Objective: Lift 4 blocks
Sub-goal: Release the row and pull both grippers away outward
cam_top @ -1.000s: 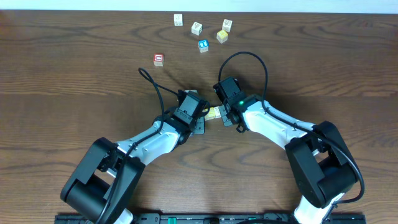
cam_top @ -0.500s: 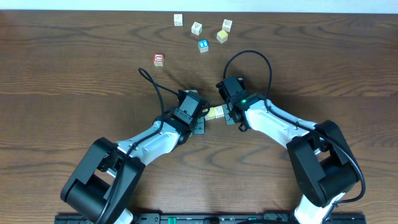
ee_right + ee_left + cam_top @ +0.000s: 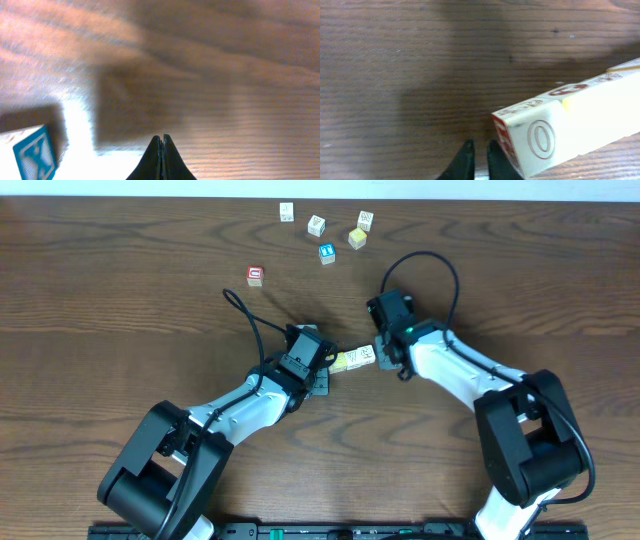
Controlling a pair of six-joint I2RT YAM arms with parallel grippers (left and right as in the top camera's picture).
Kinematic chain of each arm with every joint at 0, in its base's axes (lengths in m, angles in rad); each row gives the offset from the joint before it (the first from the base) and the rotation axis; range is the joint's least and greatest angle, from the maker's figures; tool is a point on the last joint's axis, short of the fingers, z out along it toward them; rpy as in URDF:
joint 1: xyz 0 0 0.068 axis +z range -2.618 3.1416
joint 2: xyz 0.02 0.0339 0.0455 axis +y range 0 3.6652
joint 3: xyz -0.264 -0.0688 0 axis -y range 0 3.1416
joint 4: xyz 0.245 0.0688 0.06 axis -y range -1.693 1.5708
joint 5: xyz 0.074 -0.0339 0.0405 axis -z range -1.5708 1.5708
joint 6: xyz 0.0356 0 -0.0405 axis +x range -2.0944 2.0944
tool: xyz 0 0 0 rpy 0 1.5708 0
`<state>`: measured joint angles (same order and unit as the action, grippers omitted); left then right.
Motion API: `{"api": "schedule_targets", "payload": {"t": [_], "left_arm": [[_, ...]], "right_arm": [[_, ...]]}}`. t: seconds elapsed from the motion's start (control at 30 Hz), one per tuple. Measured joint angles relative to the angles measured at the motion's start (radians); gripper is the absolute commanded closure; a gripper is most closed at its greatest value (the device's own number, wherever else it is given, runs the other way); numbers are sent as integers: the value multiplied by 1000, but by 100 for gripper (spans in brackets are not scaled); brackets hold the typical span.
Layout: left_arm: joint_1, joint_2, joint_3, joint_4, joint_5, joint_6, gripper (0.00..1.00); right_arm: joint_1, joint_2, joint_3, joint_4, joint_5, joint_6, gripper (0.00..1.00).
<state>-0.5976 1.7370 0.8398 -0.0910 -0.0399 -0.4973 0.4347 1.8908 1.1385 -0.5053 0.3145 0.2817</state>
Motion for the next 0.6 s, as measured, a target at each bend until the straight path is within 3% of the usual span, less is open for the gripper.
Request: {"api": "schedule_targets", "payload": {"t": [0.27, 0.6], "left_arm": [[22, 0, 0, -7, -39, 2, 93], [175, -41, 0, -21, -78, 52, 93]], "right_arm": [[-68, -79, 41, -18, 0, 0, 99], [-90, -105, 44, -78, 0, 0, 99]]}}
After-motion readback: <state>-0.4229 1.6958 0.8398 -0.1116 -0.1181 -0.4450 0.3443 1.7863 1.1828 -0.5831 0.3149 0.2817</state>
